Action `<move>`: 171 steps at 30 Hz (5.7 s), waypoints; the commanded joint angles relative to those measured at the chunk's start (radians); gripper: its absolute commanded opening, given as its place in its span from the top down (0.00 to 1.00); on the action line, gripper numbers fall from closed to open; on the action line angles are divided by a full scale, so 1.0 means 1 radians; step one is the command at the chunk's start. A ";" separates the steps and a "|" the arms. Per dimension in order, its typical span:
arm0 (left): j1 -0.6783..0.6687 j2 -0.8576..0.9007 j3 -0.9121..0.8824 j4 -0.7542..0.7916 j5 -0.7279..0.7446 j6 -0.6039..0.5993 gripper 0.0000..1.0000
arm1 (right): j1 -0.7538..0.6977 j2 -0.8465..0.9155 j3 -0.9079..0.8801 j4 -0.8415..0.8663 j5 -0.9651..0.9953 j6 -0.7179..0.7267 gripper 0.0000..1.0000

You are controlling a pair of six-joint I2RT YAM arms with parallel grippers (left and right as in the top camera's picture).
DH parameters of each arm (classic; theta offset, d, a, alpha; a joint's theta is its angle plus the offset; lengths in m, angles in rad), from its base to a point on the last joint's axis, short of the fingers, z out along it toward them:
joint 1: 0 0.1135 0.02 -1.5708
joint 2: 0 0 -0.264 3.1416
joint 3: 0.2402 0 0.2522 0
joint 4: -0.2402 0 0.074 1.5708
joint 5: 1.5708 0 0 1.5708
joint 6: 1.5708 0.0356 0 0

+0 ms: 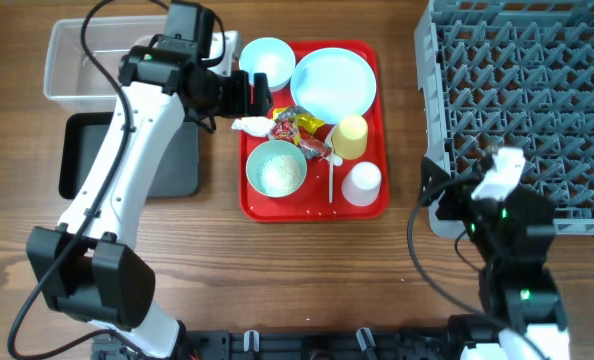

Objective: Sort waste into correct bins and load items into the dishwasher rack
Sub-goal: 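Reach the left gripper to the green rice bowl and grasp its rim, then carry the green bowl left over the black tray, then tilt the green bowl to pour rice onto the black tray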

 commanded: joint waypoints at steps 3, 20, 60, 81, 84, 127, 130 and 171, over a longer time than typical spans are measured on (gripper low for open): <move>-0.182 0.007 0.021 -0.059 -0.135 0.056 0.09 | 0.000 0.266 0.305 -0.206 -0.088 -0.143 0.00; -0.393 0.206 -0.149 0.035 -0.174 0.052 0.15 | 0.000 0.465 0.336 -0.224 -0.114 -0.177 0.23; -0.247 0.054 -0.003 -0.053 -0.174 0.026 0.96 | 0.000 0.466 0.336 -0.245 -0.114 -0.177 0.00; 0.541 -0.092 -0.008 -0.165 0.358 0.221 0.96 | 0.000 0.472 0.336 -0.239 -0.113 -0.177 0.00; 0.609 -0.087 -0.008 -0.202 0.451 0.291 0.96 | 0.000 0.492 0.336 -0.238 -0.113 -0.177 0.00; 0.961 -0.027 -0.485 0.162 1.167 0.424 0.96 | 0.000 0.566 0.335 -0.279 -0.106 -0.179 0.00; 0.961 0.023 -0.485 0.162 1.225 0.450 0.96 | 0.000 0.566 0.335 -0.293 -0.106 -0.180 0.00; 0.960 0.108 -0.485 0.214 1.291 0.315 0.96 | 0.000 0.566 0.335 -0.320 -0.106 -0.177 0.00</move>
